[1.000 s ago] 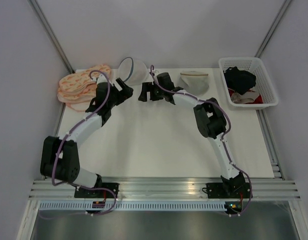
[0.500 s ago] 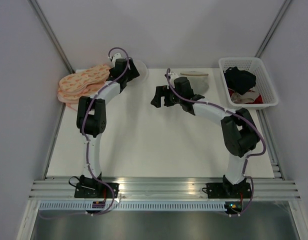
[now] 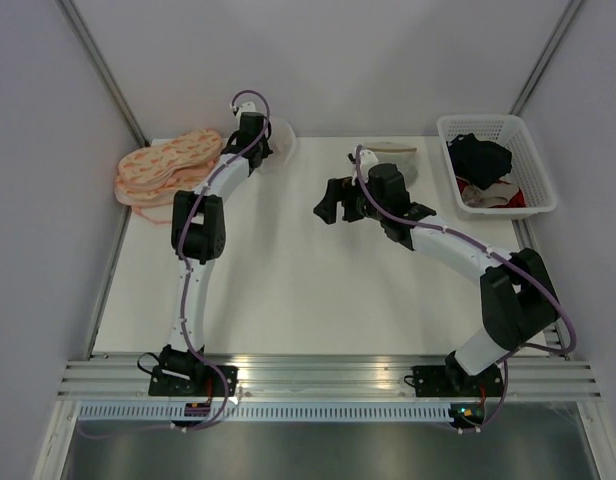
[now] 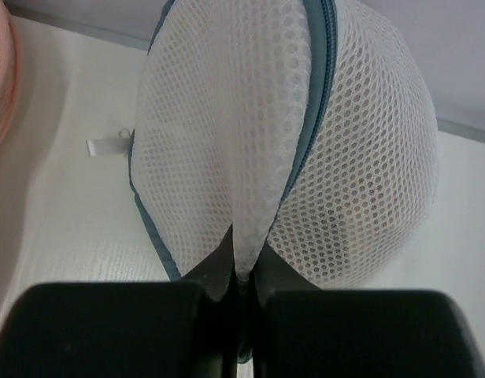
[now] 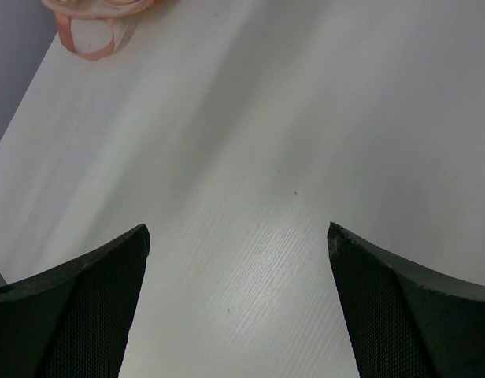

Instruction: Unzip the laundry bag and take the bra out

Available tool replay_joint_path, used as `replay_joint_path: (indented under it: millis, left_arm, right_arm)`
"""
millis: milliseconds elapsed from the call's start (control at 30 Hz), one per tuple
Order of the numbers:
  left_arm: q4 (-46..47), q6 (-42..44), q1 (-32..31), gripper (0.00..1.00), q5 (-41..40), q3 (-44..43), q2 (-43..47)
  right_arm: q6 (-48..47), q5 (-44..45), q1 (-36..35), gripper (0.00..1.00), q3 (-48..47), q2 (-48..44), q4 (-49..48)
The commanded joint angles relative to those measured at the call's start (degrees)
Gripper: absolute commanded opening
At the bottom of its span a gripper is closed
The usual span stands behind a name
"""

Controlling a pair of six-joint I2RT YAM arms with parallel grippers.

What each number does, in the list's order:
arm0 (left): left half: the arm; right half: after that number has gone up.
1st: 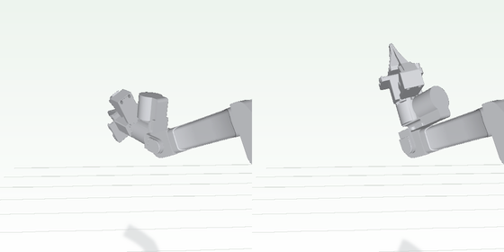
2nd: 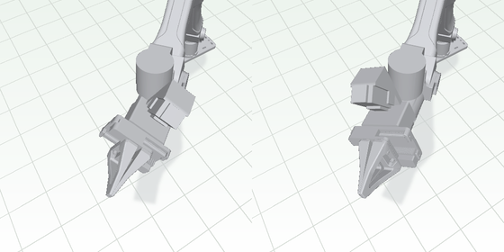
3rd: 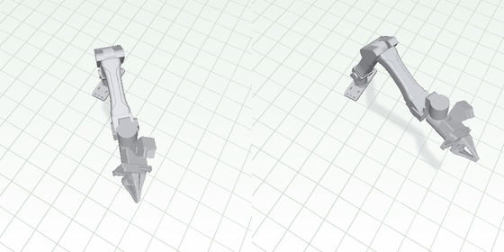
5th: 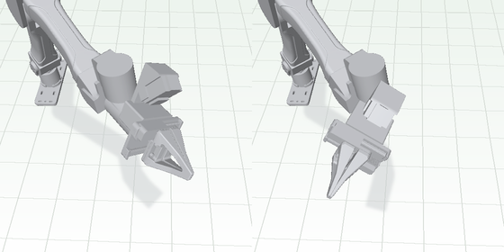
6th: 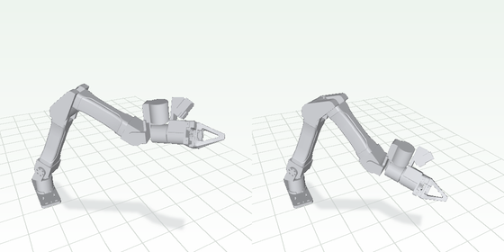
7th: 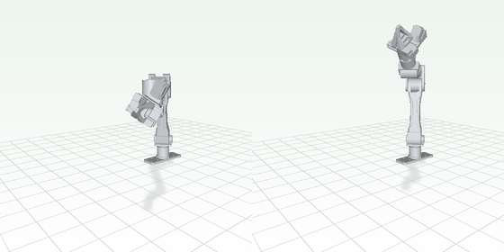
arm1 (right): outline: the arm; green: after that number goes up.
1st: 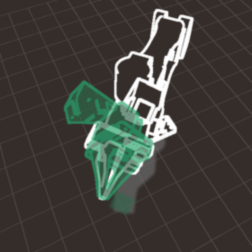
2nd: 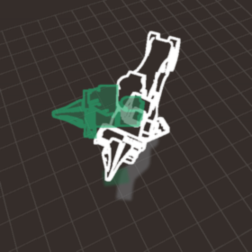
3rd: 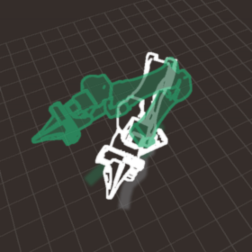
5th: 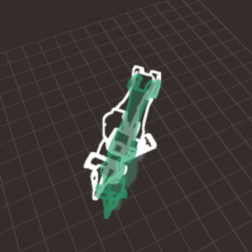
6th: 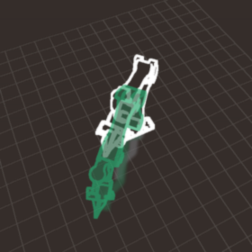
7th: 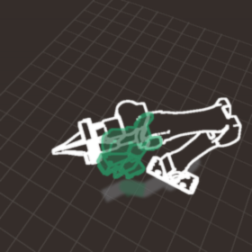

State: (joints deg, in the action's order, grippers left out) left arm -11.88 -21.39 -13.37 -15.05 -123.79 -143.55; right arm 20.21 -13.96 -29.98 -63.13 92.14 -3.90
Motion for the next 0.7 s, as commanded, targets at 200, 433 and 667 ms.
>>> replay_joint_path:
  millis: [200,433,667]
  left_arm:
    - [-2.80,1.09,-1.57,0.02,11.51,17.24,16.08]
    - [-2.44,2.39,-6.93,0.02,17.07,41.21,32.70]
    - [-2.89,-10.50,-15.72,0.02,13.37,59.08,47.47]
  right_arm:
    - [1.76,7.44,-0.52,0.98,2.57,-6.97,1.18]
    - [6.06,13.60,-0.43,0.98,2.14,-9.52,7.14]
    - [6.51,12.20,-0.70,0.98,4.77,-14.17,9.79]
